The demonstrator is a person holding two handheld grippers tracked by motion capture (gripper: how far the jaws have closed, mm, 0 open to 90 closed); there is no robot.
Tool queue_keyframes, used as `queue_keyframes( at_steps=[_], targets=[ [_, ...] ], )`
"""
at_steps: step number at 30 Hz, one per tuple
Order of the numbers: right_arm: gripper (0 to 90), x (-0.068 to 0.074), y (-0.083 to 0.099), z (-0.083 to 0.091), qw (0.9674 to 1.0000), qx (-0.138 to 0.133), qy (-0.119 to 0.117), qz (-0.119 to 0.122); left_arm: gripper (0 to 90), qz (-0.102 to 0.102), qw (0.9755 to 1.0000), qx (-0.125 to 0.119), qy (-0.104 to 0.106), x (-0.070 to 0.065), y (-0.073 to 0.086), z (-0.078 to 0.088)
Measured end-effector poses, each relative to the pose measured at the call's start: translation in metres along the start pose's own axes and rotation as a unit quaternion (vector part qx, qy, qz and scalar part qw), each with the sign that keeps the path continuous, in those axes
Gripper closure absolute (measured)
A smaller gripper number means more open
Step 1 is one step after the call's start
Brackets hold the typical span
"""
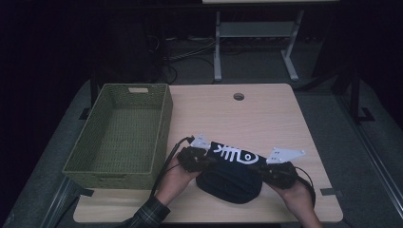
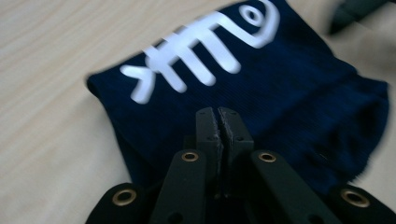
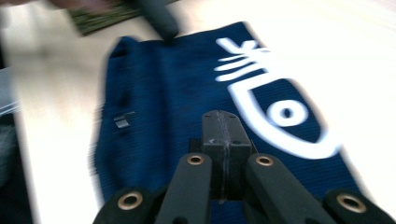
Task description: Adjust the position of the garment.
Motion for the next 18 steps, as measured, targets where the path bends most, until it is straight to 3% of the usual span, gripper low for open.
queue_keyframes(
  at_steps=[4, 7, 11, 13, 18],
  targets=[
    [90.0, -0.021, 0.001, -0.011, 0.9994, 0.011, 0.033, -0.007, 87.2, -0.022, 0.9992, 0.029, -0.017, -0.009, 0.012, -0.004],
    [90.0, -0.036, 0.008, -0.019, 0.9983, 0.024, 0.047, -0.023, 87.7, -0.014, 0.9991, 0.037, -0.014, -0.009, 0.02, -0.009],
    [90.0, -0.045, 0.02, -0.028, 0.9966, 0.049, 0.056, -0.036, 89.6, -0.009, 0.9988, 0.048, -0.009, -0.007, 0.025, -0.014],
    [90.0, -0.047, 0.026, -0.031, 0.9955, 0.063, 0.059, -0.038, 90.0, -0.018, 0.9977, 0.062, -0.019, -0.006, 0.028, -0.016],
    [90.0, -0.049, 0.034, -0.035, 0.995, 0.066, 0.051, -0.054, 90.0, -0.013, 0.9975, 0.067, -0.018, -0.002, 0.03, -0.018]
  ],
)
Point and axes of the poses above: each handheld gripper's, and its own axes: z roughly backward along the jaws, y roughly out of its underside, x roughly to its left, the point moved 6 cm from there along -z, roughly forward along the jaws, and after that the axes turned 4 degrees about y, right-handed, at the moved point
